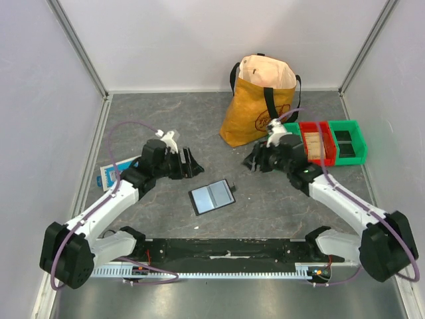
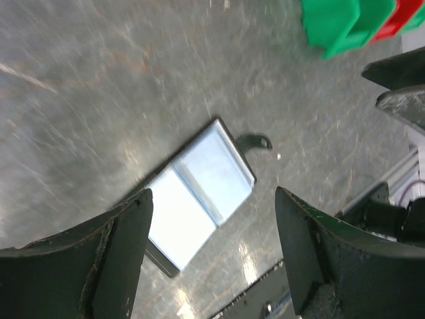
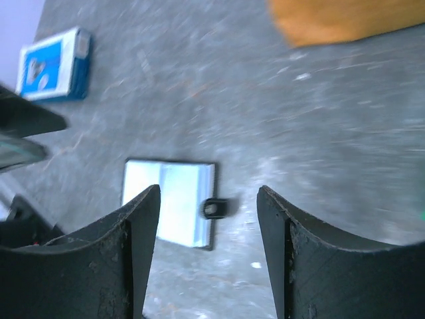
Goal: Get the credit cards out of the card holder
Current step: Remove the credit card from the card holder.
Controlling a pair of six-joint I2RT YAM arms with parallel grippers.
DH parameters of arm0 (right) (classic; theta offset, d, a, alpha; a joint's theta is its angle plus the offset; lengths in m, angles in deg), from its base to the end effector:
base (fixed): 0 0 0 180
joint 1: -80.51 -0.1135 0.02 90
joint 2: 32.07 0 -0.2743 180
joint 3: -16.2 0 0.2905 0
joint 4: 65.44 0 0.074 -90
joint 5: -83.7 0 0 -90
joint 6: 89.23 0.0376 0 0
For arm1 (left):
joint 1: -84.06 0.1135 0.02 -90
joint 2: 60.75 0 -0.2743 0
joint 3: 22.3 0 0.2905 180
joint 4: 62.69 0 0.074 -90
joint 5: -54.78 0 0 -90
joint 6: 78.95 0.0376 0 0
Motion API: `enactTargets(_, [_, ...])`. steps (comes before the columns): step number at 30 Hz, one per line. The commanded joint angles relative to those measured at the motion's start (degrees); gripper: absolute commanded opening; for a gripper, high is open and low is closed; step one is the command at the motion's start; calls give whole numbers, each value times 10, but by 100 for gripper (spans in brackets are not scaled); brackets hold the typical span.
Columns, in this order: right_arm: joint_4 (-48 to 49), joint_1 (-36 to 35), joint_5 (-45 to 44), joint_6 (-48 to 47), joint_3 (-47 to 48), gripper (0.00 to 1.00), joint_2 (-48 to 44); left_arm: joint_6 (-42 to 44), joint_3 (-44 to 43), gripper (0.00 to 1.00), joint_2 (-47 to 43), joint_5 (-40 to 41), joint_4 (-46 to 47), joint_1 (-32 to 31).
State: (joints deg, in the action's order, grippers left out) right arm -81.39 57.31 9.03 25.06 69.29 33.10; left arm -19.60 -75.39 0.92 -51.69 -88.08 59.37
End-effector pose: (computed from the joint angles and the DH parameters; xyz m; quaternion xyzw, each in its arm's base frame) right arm 0.2591 0.1219 0.2498 -0.0606 0.8503 0.3101 0.4210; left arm 0.2394 -0.1218 0.2501 0.0218 0.8760 -0.3279 0.3530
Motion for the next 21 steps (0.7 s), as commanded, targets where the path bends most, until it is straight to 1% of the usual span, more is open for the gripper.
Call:
enactTargets(1, [106,-104,5,51,-15,66,46,-84,45,79,14,6,56,-50])
enactTargets(3, [117,-146,-20,57,-13,66,73,-97,67,76,26,23,71,-71])
enactTargets(5, [126,-173,-36,66,-9,66,101,-107,87,75,35,39,80,-86])
enactTargets(10, [164,-218,-51,90,-9,66,164,-121,123,69,46,64,99,-106])
enactTargets(12, [166,-233,-59,90,-3,65,192,-118,130,64,55,74,101,-114])
enactTargets(17, [155,-249,-101,86,1,65,226,-123,144,58,94,83,101,-126])
enactTargets(18, [152,-249,-105,88,-1,65,230,-125,146,53,102,82,101,-128])
enactTargets(21, [148,-251,-112,89,-5,64,239,-132,158,49,113,83,101,-138])
